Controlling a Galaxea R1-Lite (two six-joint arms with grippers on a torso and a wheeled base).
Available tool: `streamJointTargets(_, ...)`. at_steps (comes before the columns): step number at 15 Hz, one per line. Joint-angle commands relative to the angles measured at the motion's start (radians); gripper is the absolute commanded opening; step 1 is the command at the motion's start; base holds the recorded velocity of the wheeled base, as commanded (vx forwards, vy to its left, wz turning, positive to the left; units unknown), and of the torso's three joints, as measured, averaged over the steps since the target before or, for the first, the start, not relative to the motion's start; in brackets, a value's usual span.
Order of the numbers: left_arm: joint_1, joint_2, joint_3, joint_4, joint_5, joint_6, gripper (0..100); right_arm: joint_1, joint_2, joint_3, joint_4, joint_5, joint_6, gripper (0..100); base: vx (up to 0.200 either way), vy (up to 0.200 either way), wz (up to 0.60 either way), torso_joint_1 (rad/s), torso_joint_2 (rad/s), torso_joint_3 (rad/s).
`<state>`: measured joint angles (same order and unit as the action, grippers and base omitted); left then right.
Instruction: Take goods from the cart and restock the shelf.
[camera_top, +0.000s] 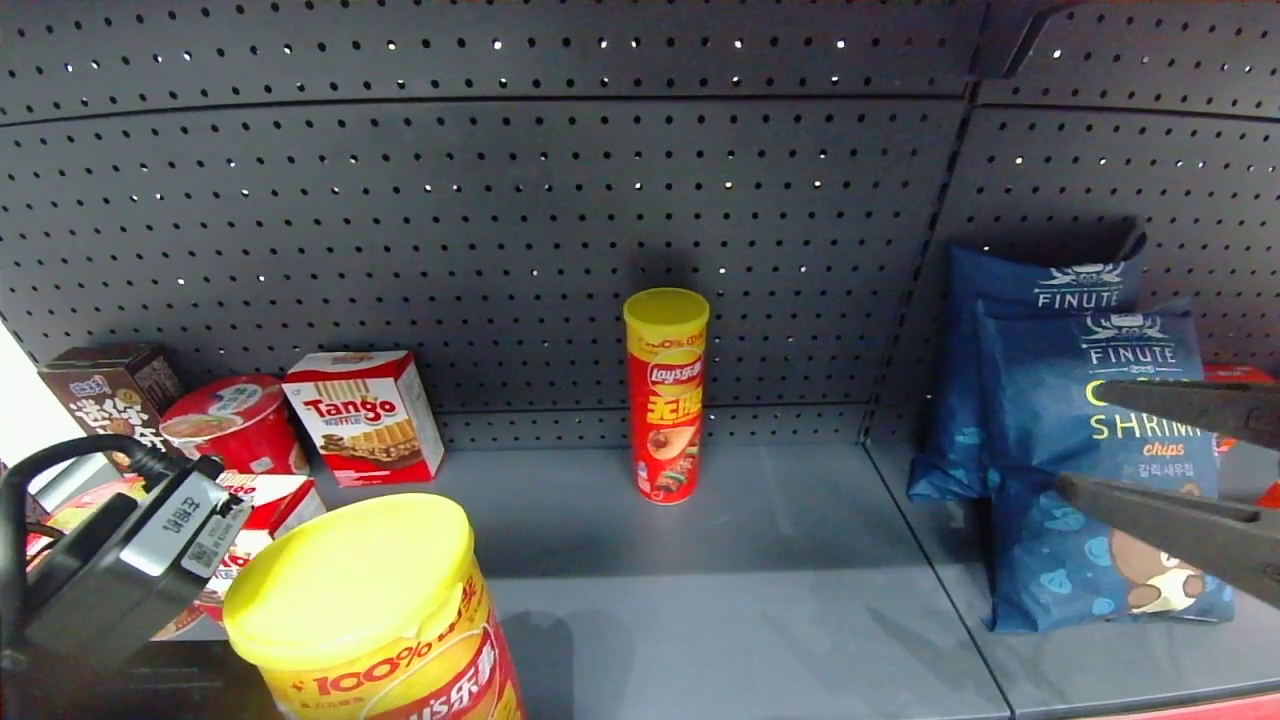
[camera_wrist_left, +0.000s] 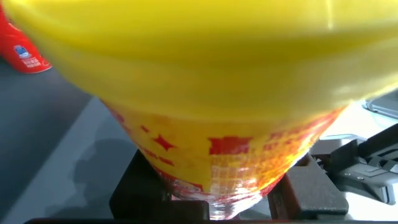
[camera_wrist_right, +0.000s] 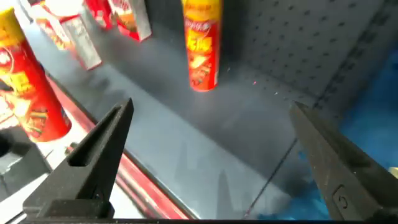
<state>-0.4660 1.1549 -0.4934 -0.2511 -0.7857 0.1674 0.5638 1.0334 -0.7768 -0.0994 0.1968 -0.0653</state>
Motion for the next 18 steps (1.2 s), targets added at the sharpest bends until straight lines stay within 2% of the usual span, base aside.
streamJointTargets(1,-0.003,0.011,-0.002,-0.005,-0.003,0.0,0,0.073,0.099,-0.002,0.0,-0.004,-0.008,100,0.0,0.0,0.0,0.0,0.0,0.0)
streamJointTargets(5,-0.003,0.042,-0.002,-0.025,-0.001,0.0,0,0.1,0.183,0.004,-0.089,0.003,-0.01,100,0.0,0.0,0.0,0.0,0.0,0.0)
streamJointTargets(7,-0.022,0.043,-0.002,-0.025,-0.001,0.0,0,0.099,0.211,-0.001,-0.123,0.009,-0.01,100,0.0,0.0,0.0,0.0,0.0,0.0)
streamJointTargets(12,-0.022,0.045,-0.008,-0.025,0.0,0.0,0,0.097,0.243,-0.007,-0.128,0.026,-0.011,100,0.0,0.0,0.0,0.0,0.0,0.0)
streamJointTargets(18,-0.022,0.046,-0.019,-0.025,-0.001,0.0,0,0.09,0.364,-0.094,-0.157,0.067,-0.014,100,0.0,0.0,0.0,0.0,0.0,0.0)
